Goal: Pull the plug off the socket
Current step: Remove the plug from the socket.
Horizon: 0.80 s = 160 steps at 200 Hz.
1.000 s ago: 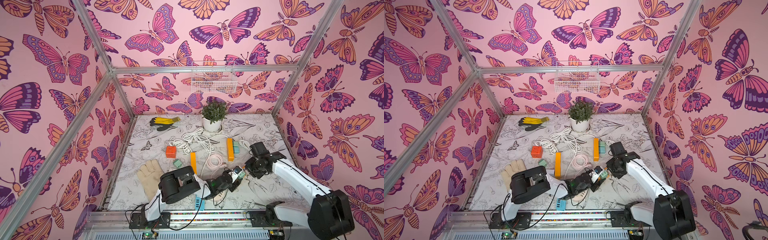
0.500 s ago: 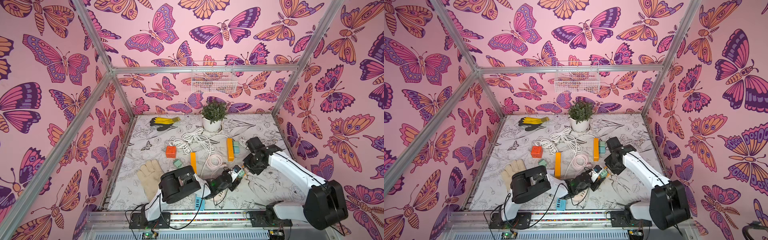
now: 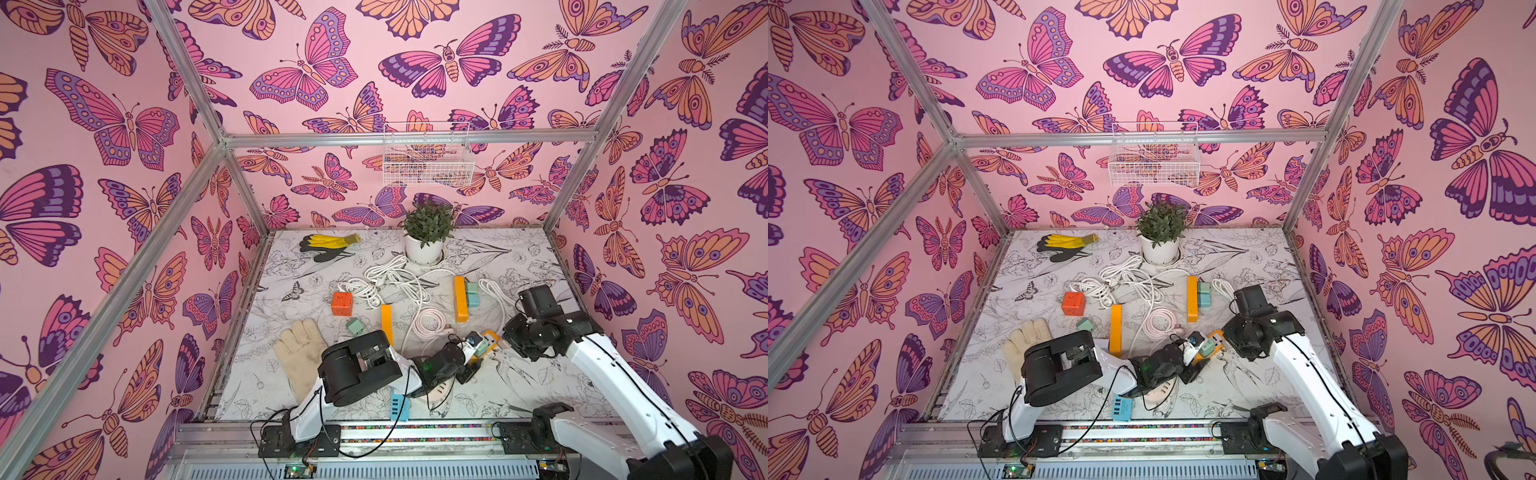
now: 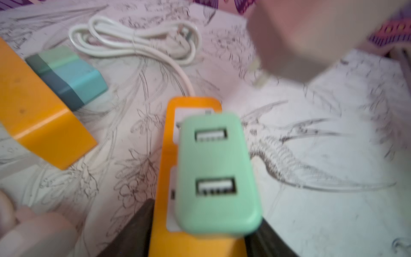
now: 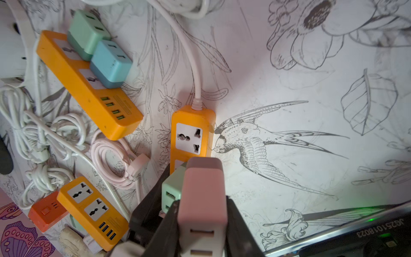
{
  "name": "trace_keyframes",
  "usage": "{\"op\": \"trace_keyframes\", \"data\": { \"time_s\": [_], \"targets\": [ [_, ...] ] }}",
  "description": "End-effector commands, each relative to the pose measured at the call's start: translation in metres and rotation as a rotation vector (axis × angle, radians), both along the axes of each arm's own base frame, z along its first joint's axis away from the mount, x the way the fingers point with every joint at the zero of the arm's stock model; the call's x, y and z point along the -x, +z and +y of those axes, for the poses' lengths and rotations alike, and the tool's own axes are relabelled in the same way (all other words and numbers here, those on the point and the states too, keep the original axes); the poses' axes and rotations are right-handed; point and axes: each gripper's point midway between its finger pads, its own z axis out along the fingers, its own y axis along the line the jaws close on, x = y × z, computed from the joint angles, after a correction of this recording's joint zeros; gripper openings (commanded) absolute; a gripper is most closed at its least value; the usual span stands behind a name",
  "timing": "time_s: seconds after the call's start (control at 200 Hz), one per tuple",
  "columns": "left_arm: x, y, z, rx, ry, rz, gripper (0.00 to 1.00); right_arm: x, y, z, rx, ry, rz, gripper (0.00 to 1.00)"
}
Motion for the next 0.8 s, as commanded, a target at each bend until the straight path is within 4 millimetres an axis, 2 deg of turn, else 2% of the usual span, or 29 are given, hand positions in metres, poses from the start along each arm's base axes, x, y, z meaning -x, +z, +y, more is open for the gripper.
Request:
{"op": "trace_keyframes", "data": {
  "time_s": [0.0,0.13,0.24,0.386,0.581,0.696,0.711,0.796],
  "targets": [
    [0.018,-0.035,0.03,-0.213,-0.045,0.083,0.78,0.005,0.009,-0.015,0.076,0.019,-0.048,0.22],
    [0.016,0.009,0.027,-0.166,-0.048,0.053,0.88,0.008,0.024,-0.019,0.094,0.05,-0.108,0.22],
    [0.017,0.043,0.031,-0.128,-0.042,0.034,0.89,0.007,0.039,-0.017,0.077,0.079,-0.168,0.22],
    [0.023,0.084,0.048,-0.066,-0.046,0.003,0.89,0.003,0.058,-0.006,0.026,0.121,-0.24,0.22],
    [0.032,0.138,0.084,0.044,-0.018,-0.035,0.96,-0.01,0.074,0.02,-0.083,0.22,-0.332,0.22],
    [0.031,0.157,0.113,0.082,0.038,-0.027,1.0,-0.018,0.084,0.04,-0.165,0.3,-0.405,0.22],
    [0.031,0.169,0.119,0.115,0.047,-0.033,1.0,-0.019,0.085,0.042,-0.177,0.307,-0.417,0.22],
    [0.031,0.187,0.142,0.197,0.086,-0.011,1.0,-0.026,0.096,0.059,-0.256,0.363,-0.491,0.22]
  ]
}}
